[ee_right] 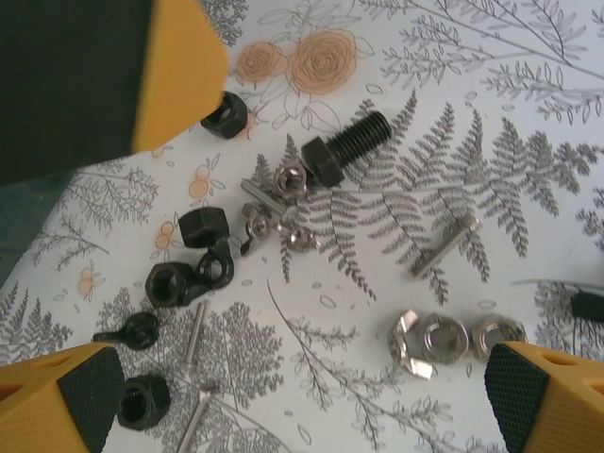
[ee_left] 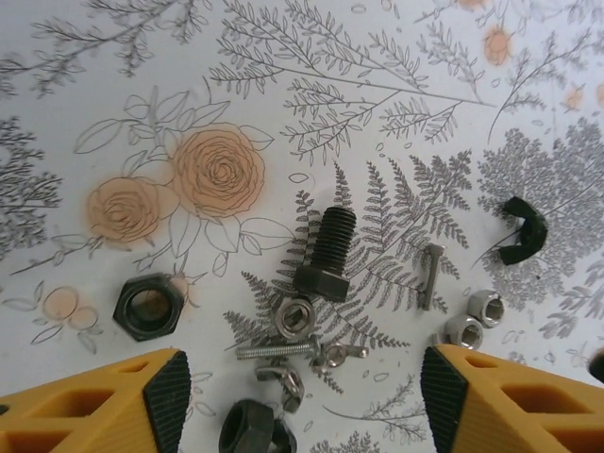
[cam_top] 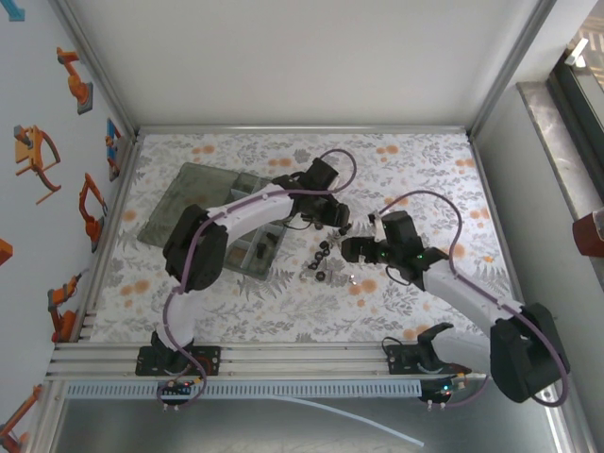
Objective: Sort the screws and nuts into containers
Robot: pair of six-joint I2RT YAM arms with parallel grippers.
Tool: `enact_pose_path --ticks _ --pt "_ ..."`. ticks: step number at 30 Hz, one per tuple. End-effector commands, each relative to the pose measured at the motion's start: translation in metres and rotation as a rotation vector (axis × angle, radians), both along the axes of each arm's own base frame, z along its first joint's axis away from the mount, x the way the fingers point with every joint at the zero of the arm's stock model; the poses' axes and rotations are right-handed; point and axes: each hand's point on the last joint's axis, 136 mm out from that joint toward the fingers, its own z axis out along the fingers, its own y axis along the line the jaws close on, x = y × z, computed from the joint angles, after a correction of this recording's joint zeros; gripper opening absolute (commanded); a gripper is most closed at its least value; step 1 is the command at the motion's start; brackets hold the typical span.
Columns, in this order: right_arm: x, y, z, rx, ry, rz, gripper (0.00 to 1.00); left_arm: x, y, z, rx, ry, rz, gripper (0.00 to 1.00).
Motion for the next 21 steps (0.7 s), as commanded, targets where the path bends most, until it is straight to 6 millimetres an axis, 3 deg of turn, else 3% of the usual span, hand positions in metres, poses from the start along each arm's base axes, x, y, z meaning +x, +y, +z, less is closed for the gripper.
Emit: enact_pose_path --ticks 1,8,21 --pt "-0.017 -0.007 -0.001 0.051 0.018 -0.038 1.0 0.001 -0.009 -0.001 0.037 -0.012 -0.129 0.61" --pt "-0.024 -0.018 0.019 0.14 -0.038 -0.099 1.0 0.001 -0.016 -0.031 0.101 0.005 -0.209 0.55" --pt "-0.01 -0.019 0.02 0.236 -0.012 -0.119 1.0 -0.004 -0.034 -0.058 0.134 0.0 -0.23 0.53"
